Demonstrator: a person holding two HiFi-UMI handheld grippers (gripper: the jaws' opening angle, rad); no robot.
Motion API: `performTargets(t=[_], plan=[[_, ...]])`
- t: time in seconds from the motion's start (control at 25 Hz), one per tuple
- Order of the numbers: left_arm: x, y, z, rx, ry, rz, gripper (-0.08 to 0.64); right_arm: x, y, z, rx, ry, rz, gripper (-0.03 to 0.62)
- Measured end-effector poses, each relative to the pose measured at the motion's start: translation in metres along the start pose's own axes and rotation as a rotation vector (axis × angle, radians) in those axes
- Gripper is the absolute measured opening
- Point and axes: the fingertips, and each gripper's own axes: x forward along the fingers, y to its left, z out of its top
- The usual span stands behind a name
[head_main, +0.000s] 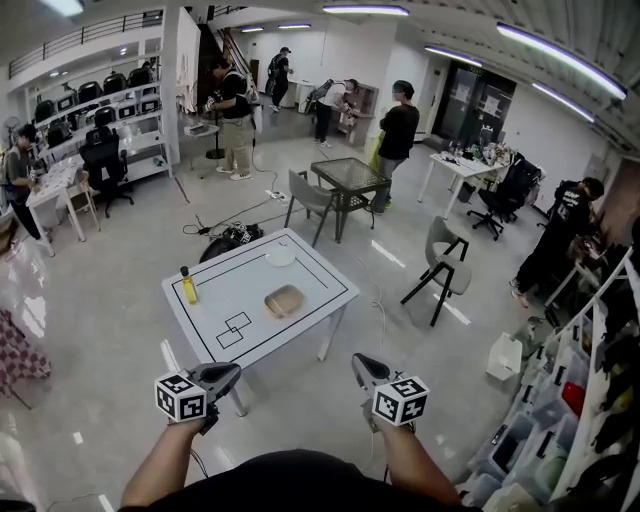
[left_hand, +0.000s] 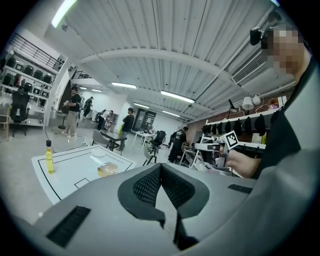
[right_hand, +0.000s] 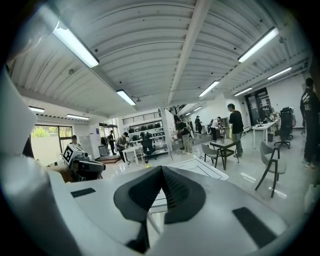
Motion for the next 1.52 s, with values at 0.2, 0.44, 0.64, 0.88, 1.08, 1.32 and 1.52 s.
performTargets(t=[0.2,0.44,0.64,0.88,1.08,1.32,1.52], plan=[[0.001,0.001,-0.01,-0.034,0.015,-0.008,0.021,-0.006,-0.009,-0.014,0.02,0.026,-0.021,0.012],[0.016,0.002,-0.016,-0.042,0.039,-0.028,0.021,0.0,-0.019,-0.02,0.035,0.041,-0.027,0.012],[0.022,0.013,-0.017,-0.052,0.049,-0.011,0.021,0.016,-0.023,-0.02,0.036,0.051,-0.002,0.012],[0.04,0.037,-0.015,-0.071,0.044,0.024,0.021,0.043,-0.05,-0.025,0.051,0.071,0.013,0.012],[0.066,0.054,-0.008,-0.082,0.044,0.043,0.021,0.068,-0.078,-0.021,0.059,0.085,0.033,0.012],[0.101,0.079,-0.003,-0.101,0.056,0.055,0.021,0.105,-0.11,-0.019,0.064,0.11,0.054,0.012],[0.13,0.1,-0.004,-0.128,0.066,0.063,0.021,0.133,-0.136,-0.024,0.072,0.14,0.069,0.012]])
